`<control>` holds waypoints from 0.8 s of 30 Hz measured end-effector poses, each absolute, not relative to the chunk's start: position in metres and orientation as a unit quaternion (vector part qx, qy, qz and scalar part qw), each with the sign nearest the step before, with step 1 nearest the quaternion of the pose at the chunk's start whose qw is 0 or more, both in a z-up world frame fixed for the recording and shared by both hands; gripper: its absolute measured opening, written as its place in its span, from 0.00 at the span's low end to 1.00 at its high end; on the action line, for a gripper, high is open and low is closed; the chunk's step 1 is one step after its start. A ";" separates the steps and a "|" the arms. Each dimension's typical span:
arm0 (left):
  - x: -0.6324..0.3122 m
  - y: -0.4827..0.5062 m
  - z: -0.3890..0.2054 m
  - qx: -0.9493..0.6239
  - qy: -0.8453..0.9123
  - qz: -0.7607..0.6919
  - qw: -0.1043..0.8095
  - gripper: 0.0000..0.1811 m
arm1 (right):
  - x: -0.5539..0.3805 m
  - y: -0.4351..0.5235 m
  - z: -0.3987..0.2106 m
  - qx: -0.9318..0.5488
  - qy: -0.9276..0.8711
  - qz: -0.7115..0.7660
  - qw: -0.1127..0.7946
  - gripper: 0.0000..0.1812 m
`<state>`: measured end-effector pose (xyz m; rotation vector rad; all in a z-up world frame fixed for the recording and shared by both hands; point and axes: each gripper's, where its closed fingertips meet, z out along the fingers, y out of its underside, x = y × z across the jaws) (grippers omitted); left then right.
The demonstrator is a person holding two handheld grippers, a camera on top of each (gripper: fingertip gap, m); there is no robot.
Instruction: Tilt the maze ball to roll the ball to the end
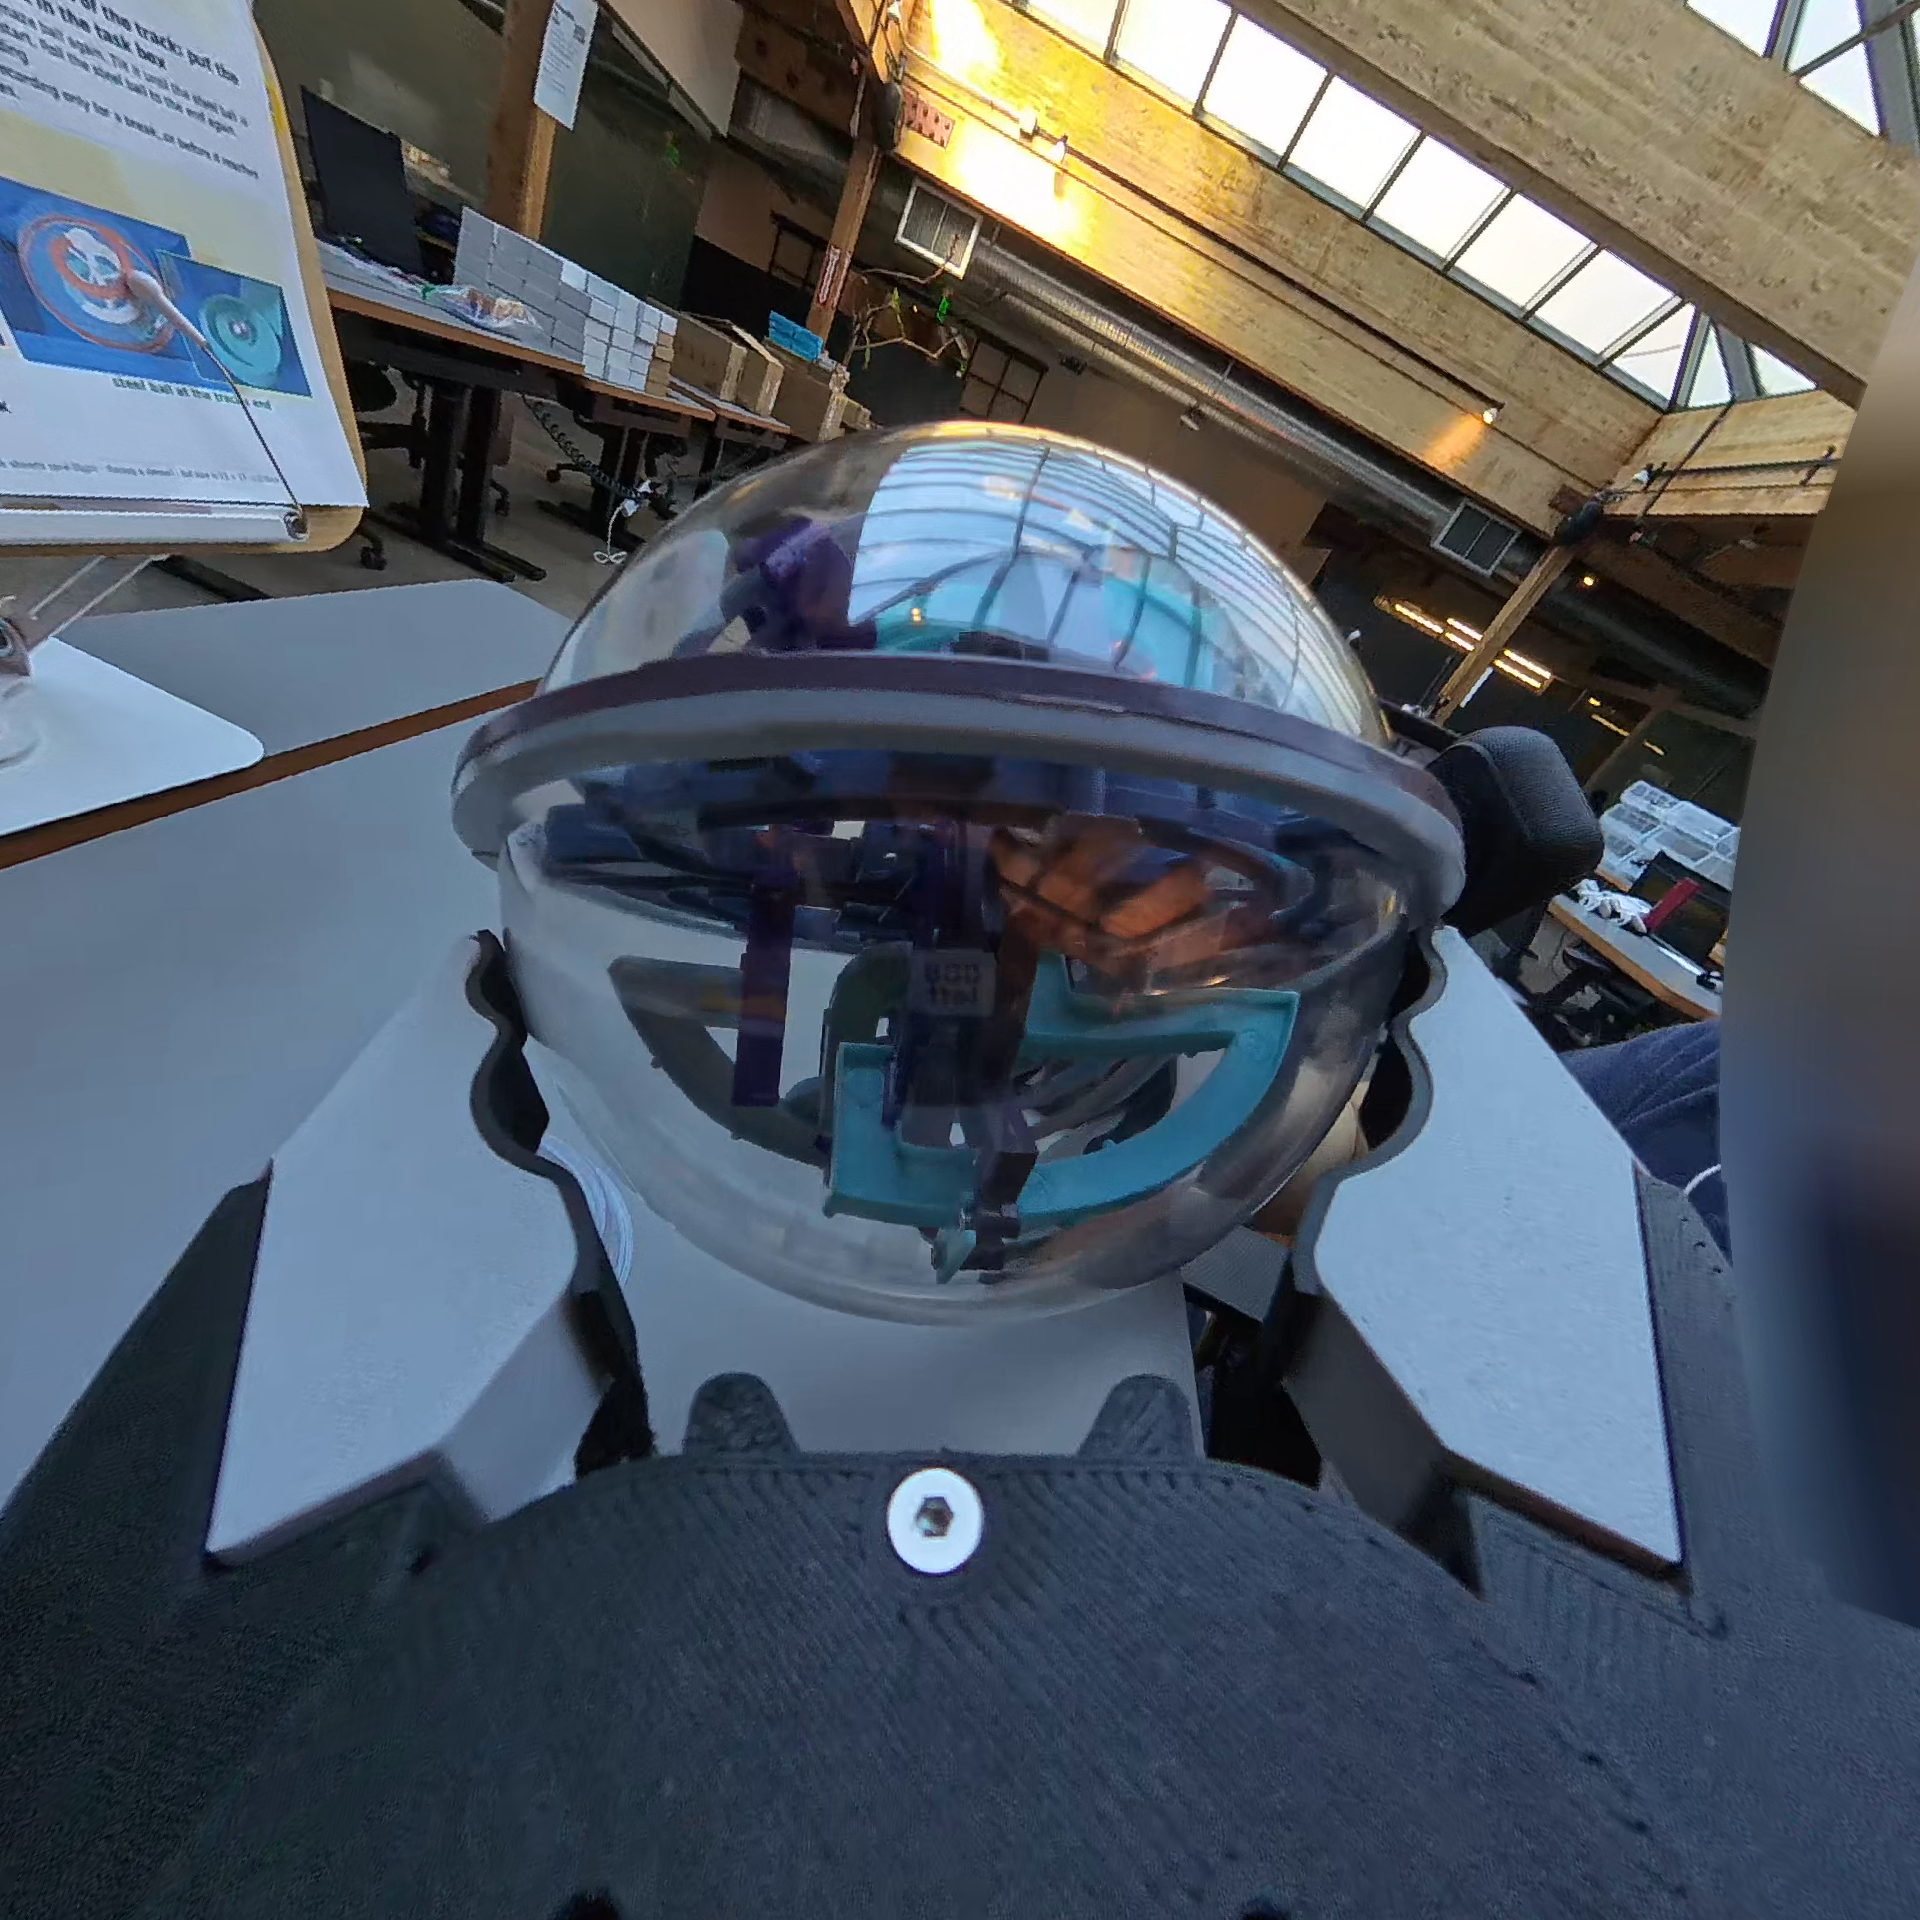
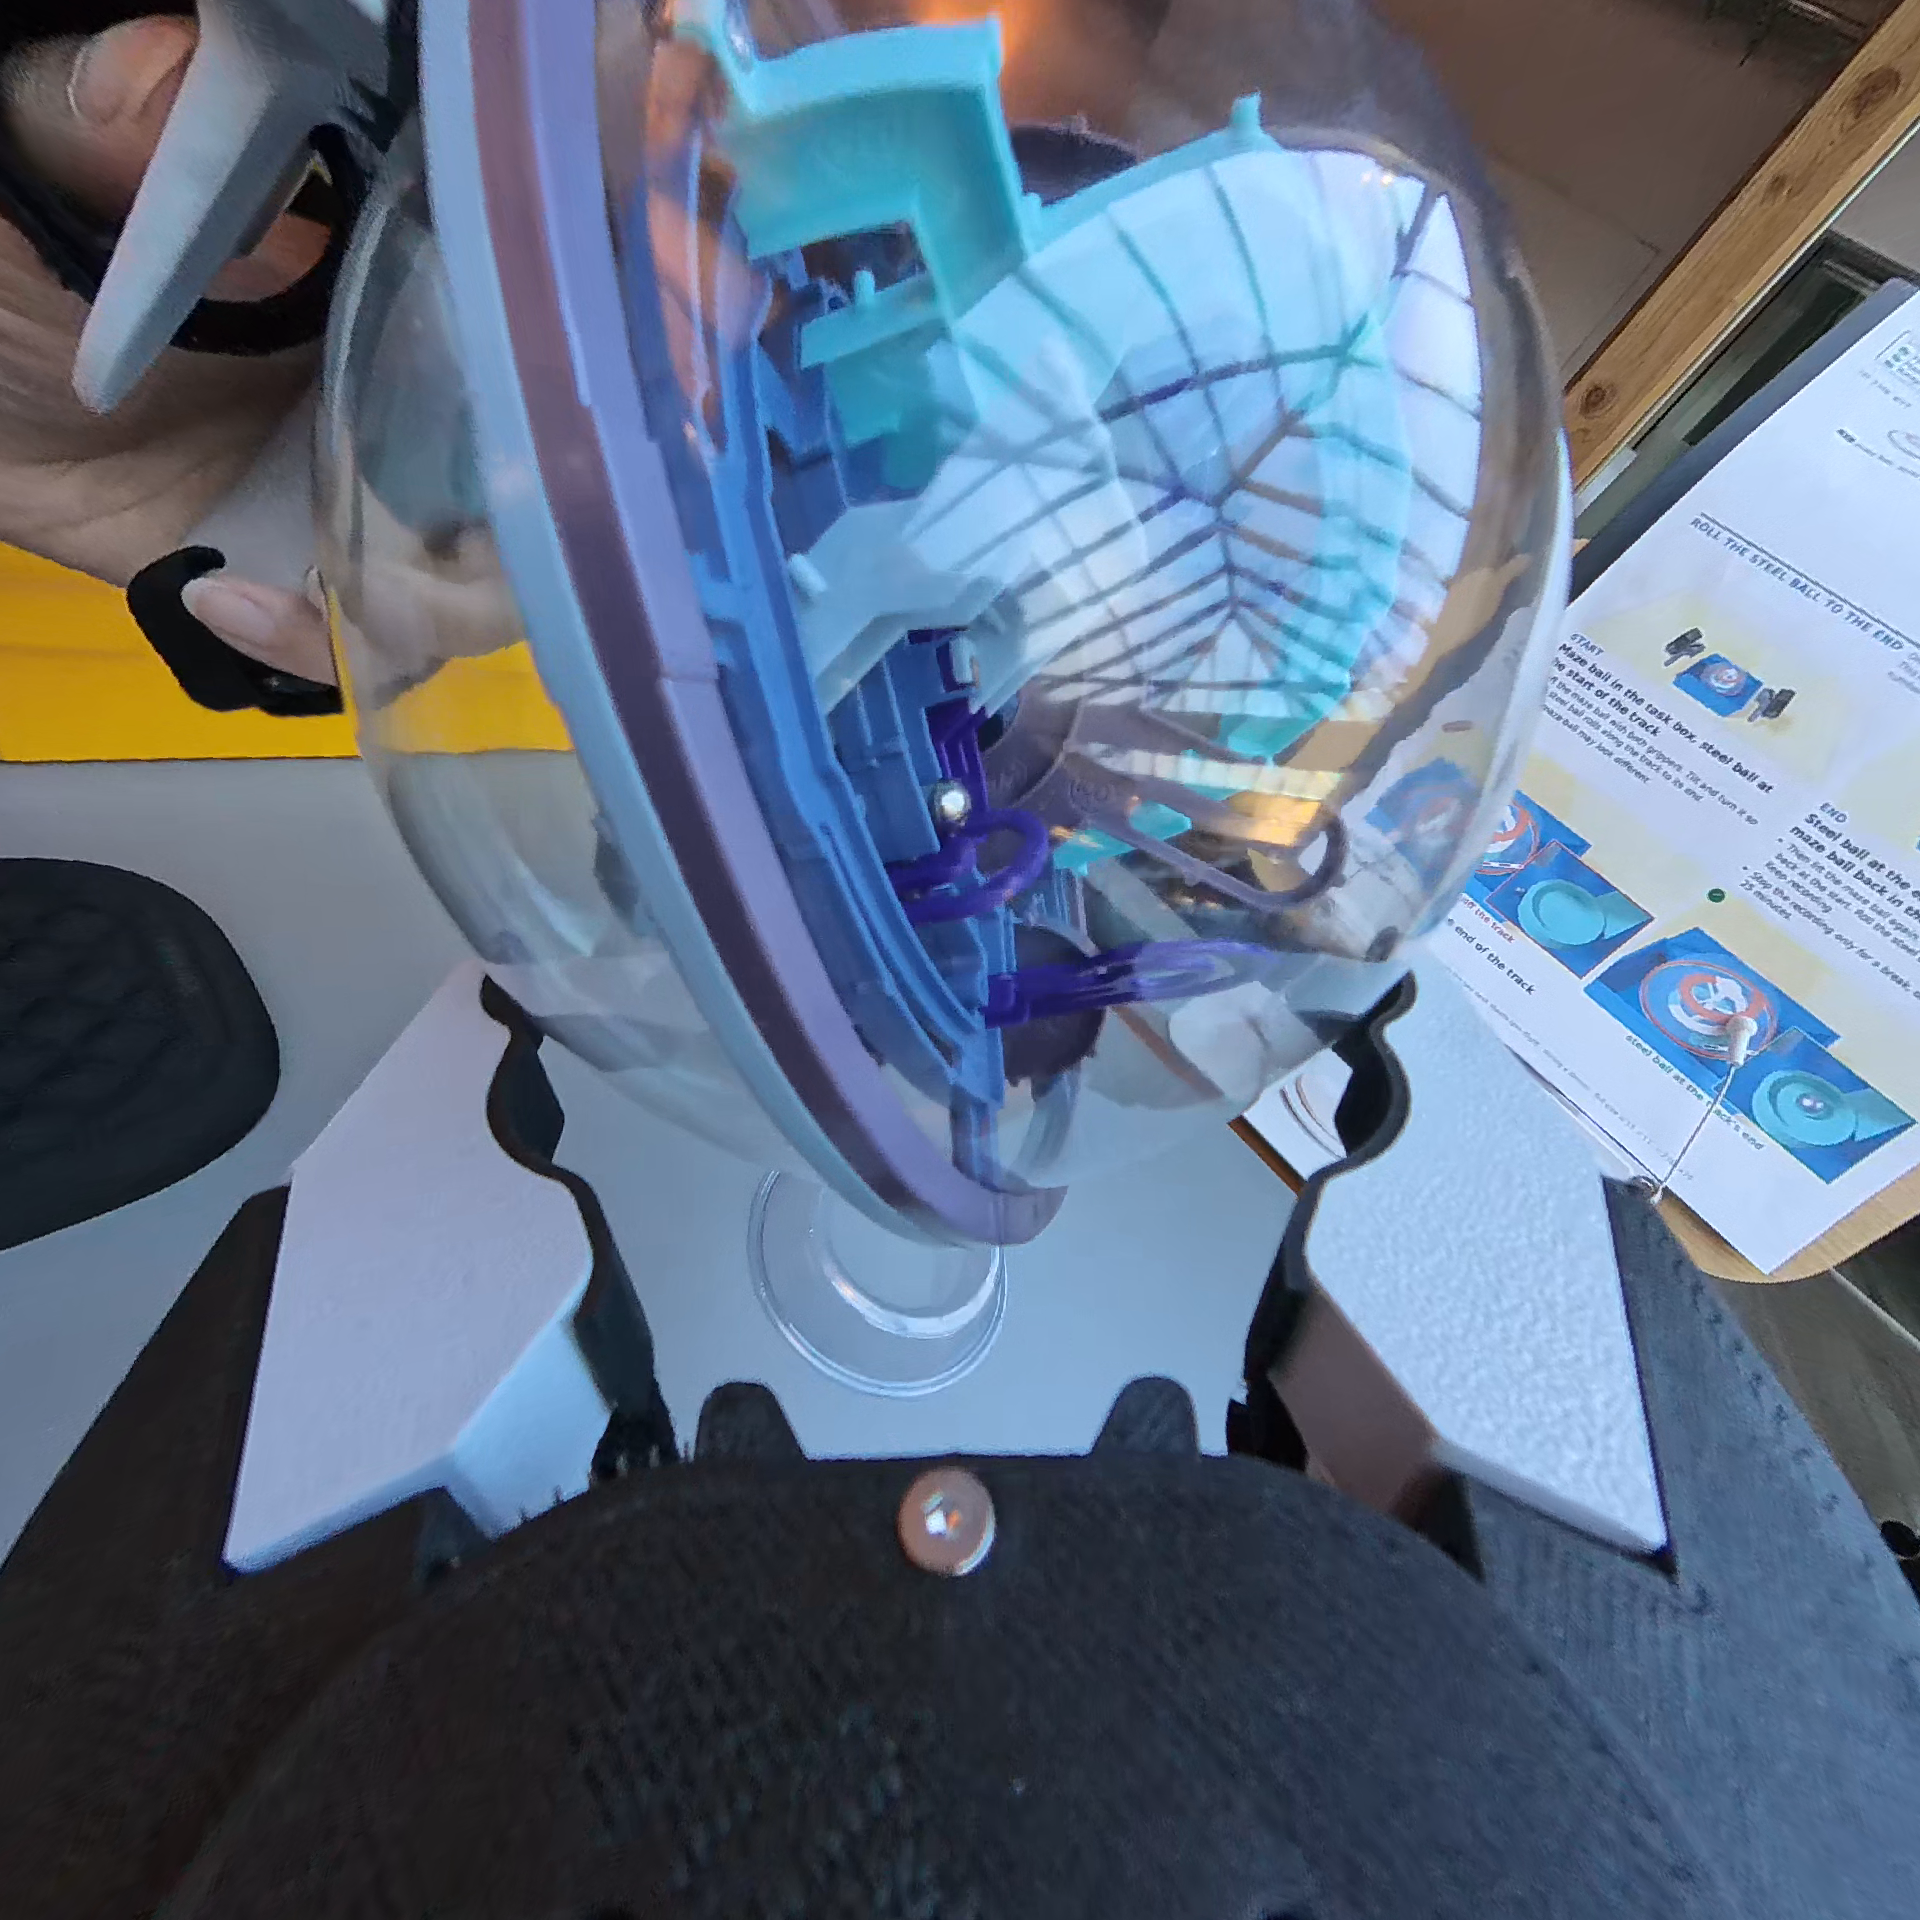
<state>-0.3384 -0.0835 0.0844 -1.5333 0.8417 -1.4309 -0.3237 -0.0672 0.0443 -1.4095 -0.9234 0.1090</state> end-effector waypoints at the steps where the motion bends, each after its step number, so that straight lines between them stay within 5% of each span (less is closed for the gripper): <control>1: -0.338 -0.084 0.083 -0.616 0.342 -0.567 0.426 0.88 | -0.323 -0.067 0.043 -0.625 -0.409 0.047 0.663 0.85; 24: -0.336 -0.086 0.091 -0.633 0.384 -0.544 0.395 0.88 | -0.323 -0.068 0.057 -0.622 -0.390 0.060 0.676 0.85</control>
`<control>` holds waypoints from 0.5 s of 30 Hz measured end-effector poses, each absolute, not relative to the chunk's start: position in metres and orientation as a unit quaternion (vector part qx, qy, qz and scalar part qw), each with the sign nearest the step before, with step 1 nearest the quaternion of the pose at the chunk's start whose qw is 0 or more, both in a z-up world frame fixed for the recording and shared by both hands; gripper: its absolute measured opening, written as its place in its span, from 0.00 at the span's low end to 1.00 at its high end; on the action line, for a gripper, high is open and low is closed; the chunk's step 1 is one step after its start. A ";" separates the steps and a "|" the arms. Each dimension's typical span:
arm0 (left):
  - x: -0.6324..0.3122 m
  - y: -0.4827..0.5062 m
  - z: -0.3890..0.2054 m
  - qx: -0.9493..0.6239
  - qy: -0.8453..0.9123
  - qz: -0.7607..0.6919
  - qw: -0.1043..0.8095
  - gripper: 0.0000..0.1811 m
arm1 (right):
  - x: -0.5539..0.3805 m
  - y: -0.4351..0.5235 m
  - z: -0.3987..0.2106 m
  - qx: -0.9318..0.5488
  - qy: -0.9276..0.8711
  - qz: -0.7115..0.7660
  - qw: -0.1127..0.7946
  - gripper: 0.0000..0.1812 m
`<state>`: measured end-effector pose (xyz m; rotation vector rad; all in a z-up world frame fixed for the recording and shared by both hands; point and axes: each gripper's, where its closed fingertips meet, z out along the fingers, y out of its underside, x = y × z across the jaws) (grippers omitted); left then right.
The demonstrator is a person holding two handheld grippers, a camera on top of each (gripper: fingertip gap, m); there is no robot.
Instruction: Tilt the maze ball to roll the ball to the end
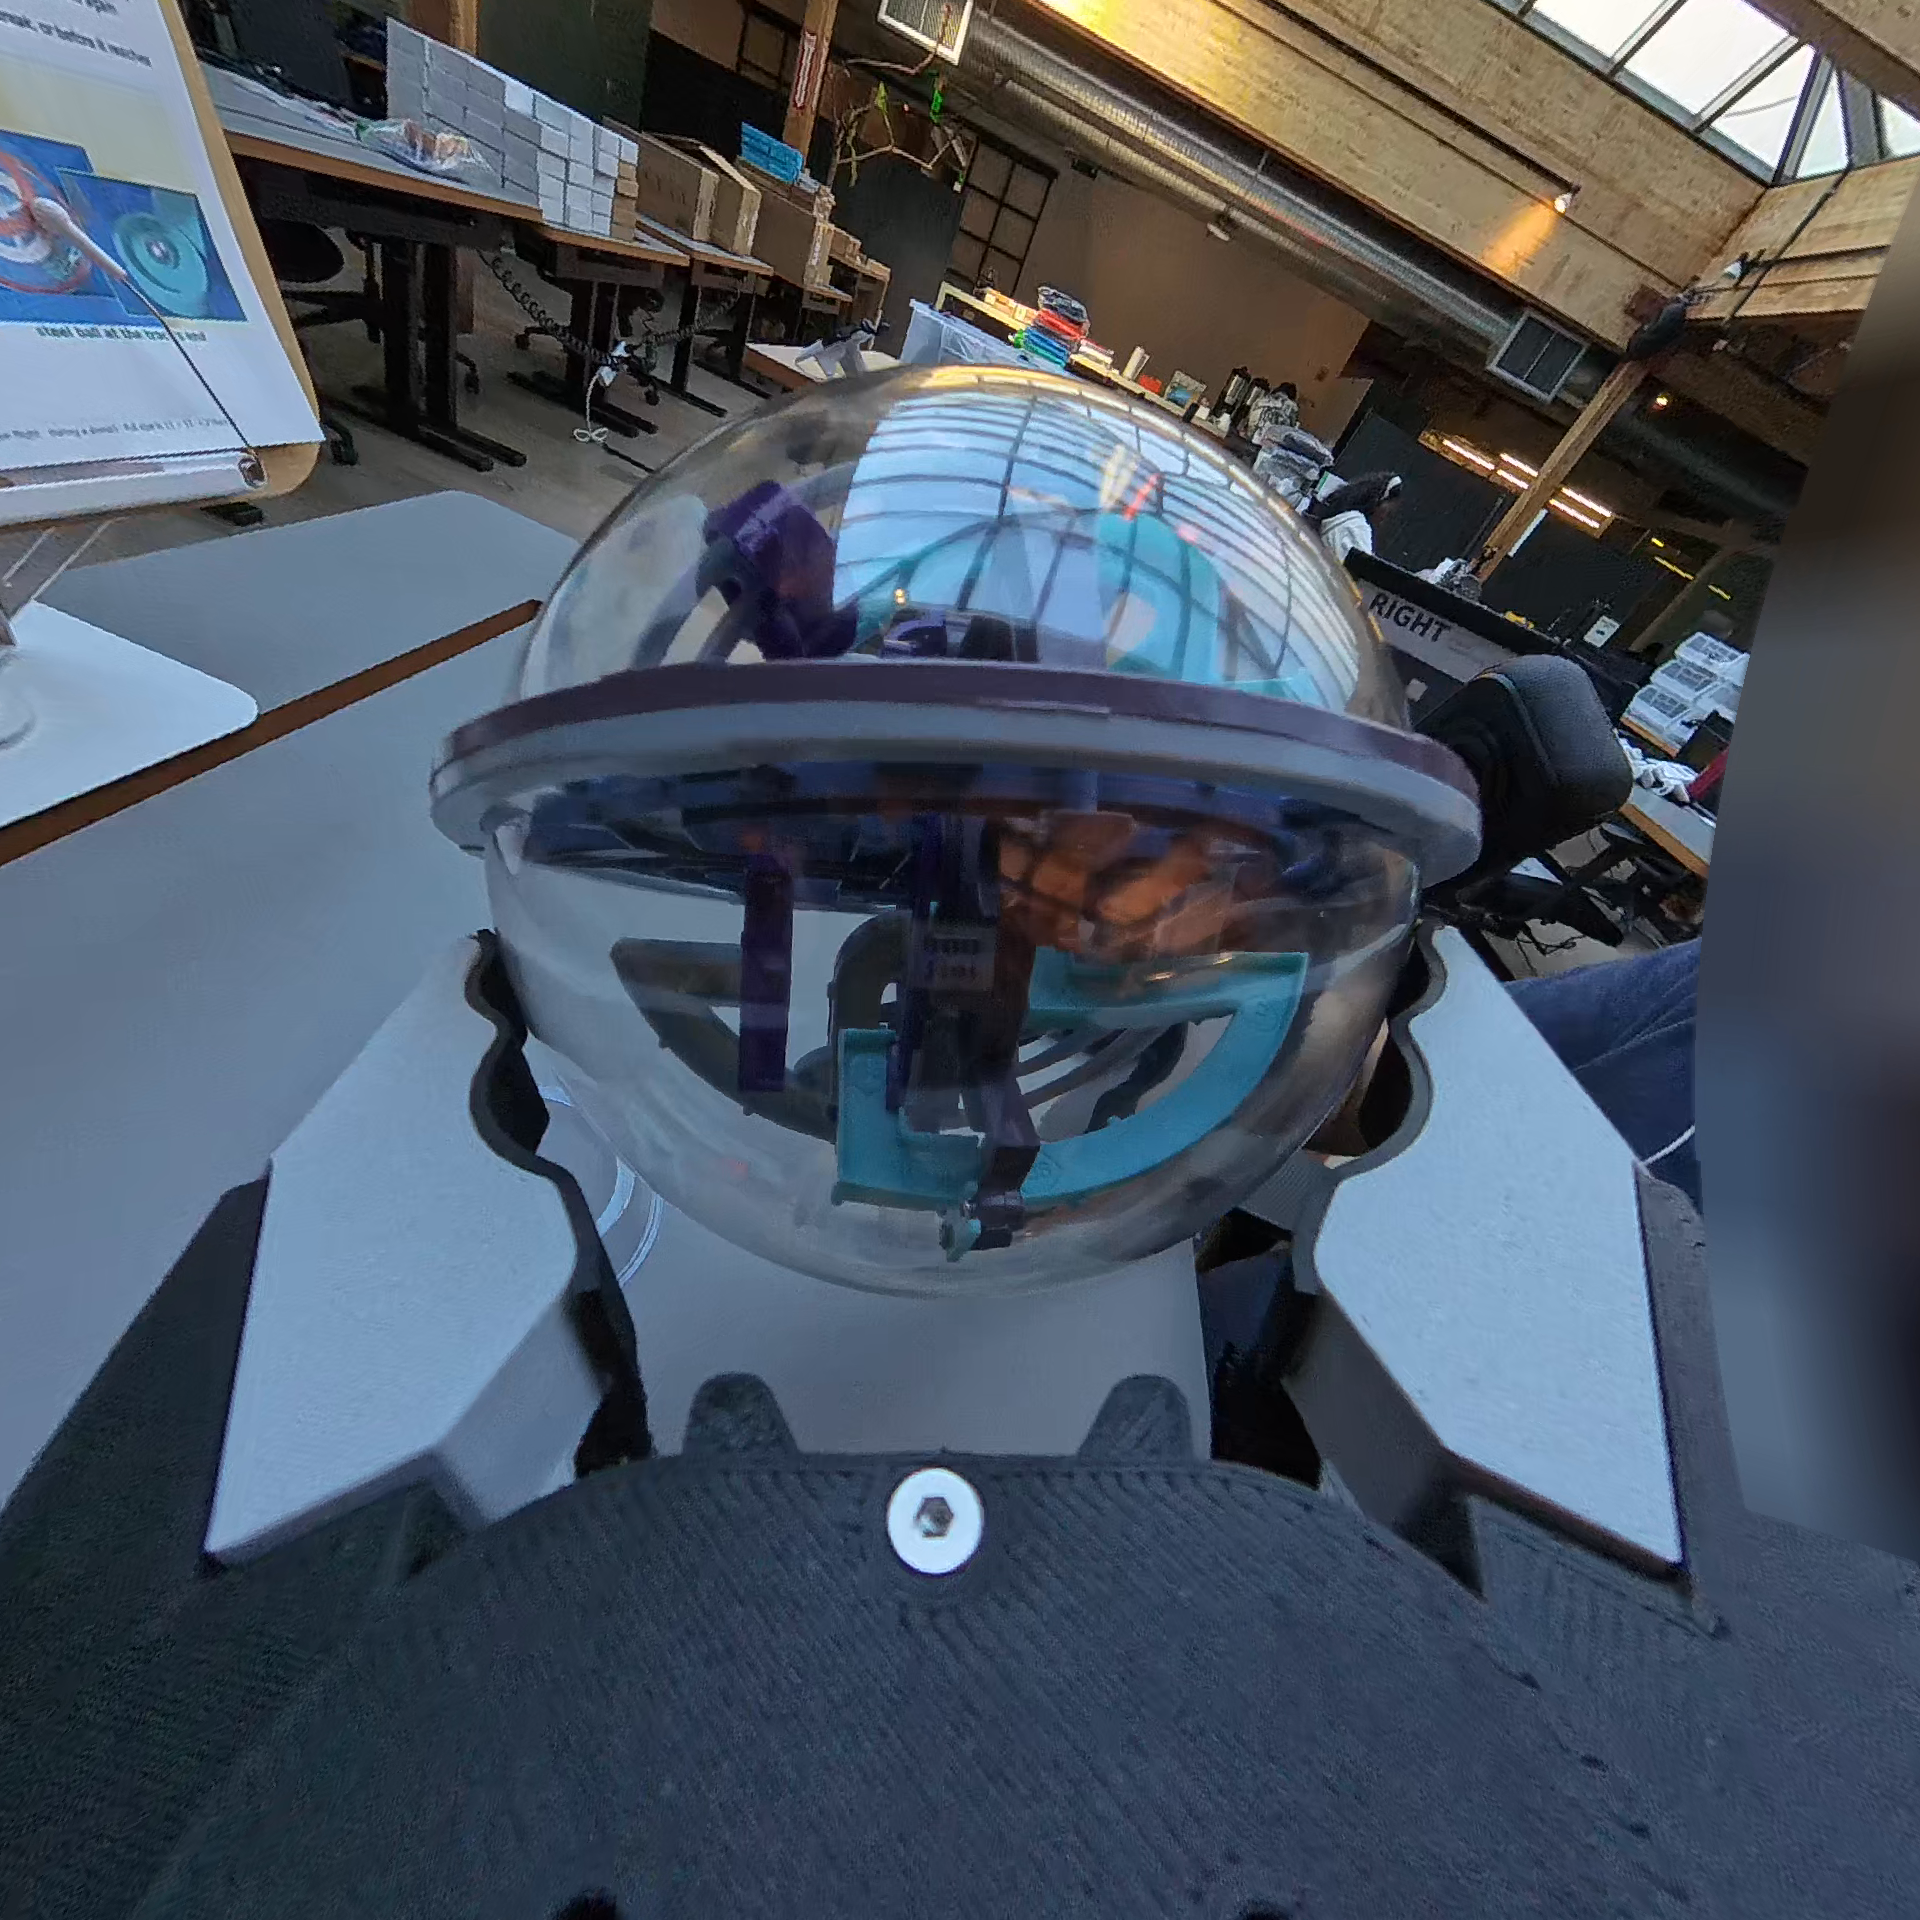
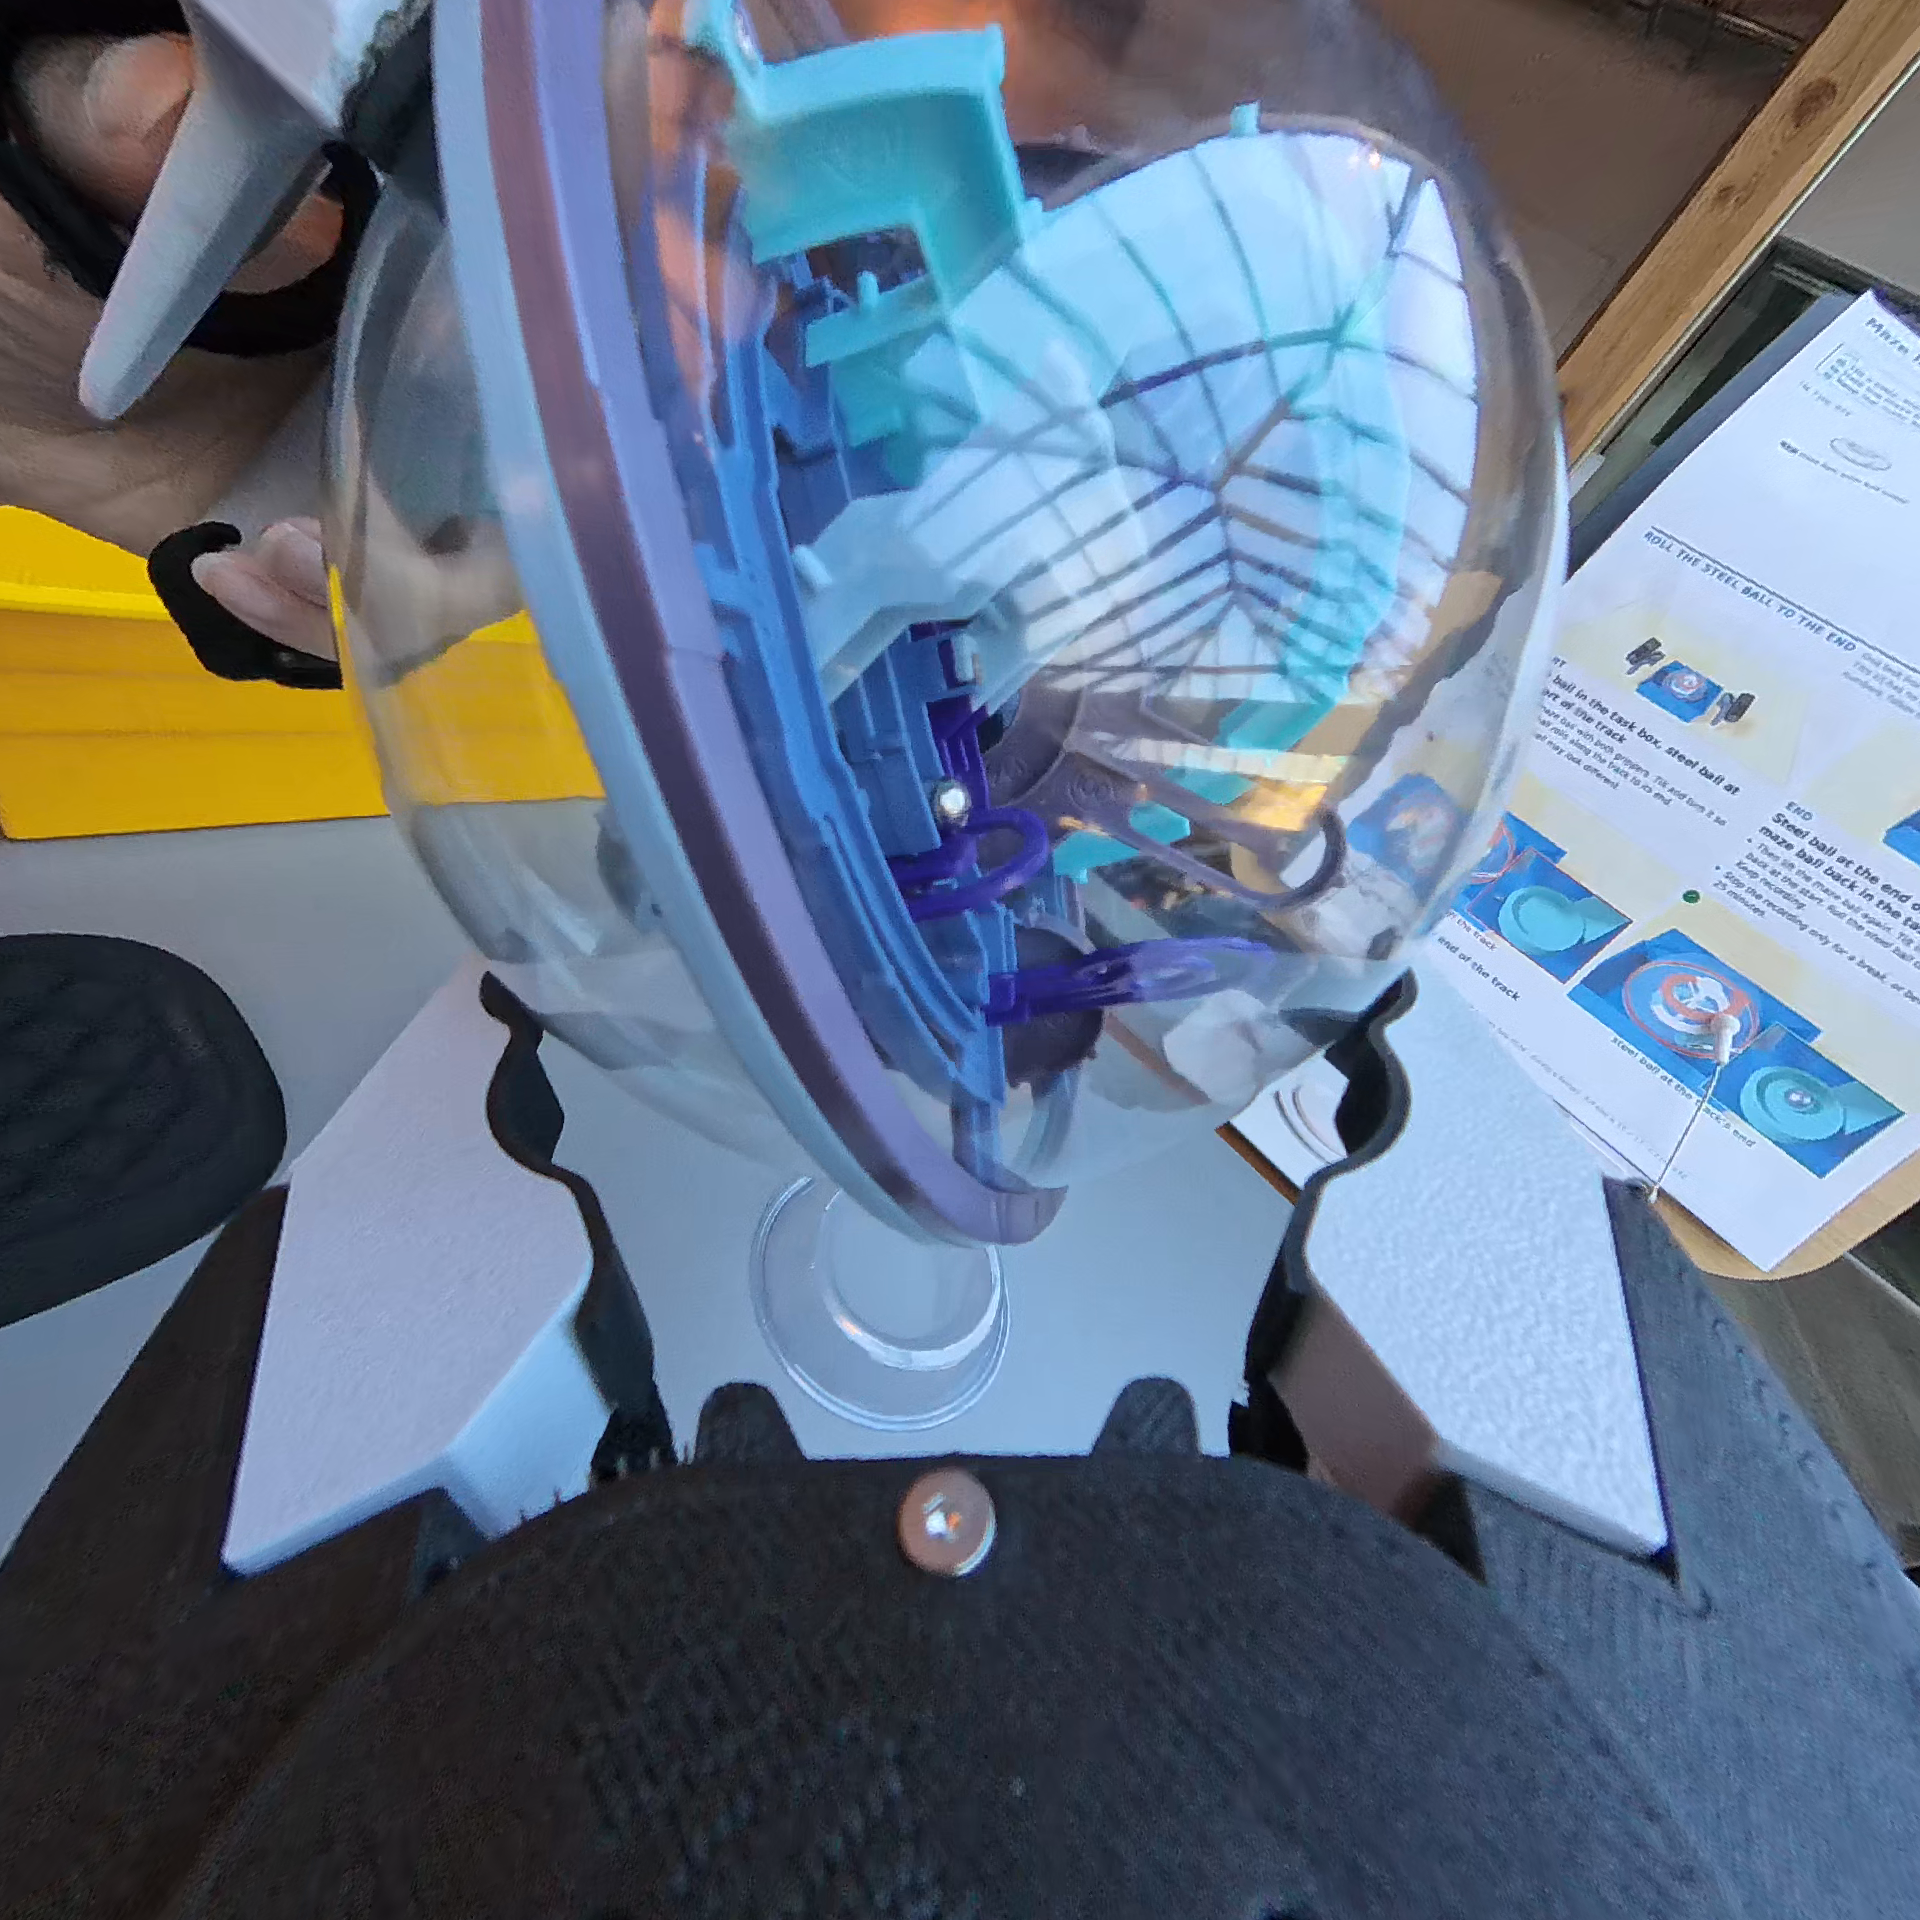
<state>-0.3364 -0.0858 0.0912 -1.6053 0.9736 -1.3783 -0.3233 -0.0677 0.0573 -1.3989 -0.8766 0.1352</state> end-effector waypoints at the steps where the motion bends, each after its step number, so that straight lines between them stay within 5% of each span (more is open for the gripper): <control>1: -0.336 -0.086 0.093 -0.633 0.381 -0.550 0.390 0.88 | -0.324 -0.068 0.060 -0.619 -0.389 0.064 0.679 0.85; 15: -0.337 -0.083 0.097 -0.653 0.389 -0.545 0.355 0.88 | -0.325 -0.066 0.065 -0.626 -0.383 0.075 0.675 0.85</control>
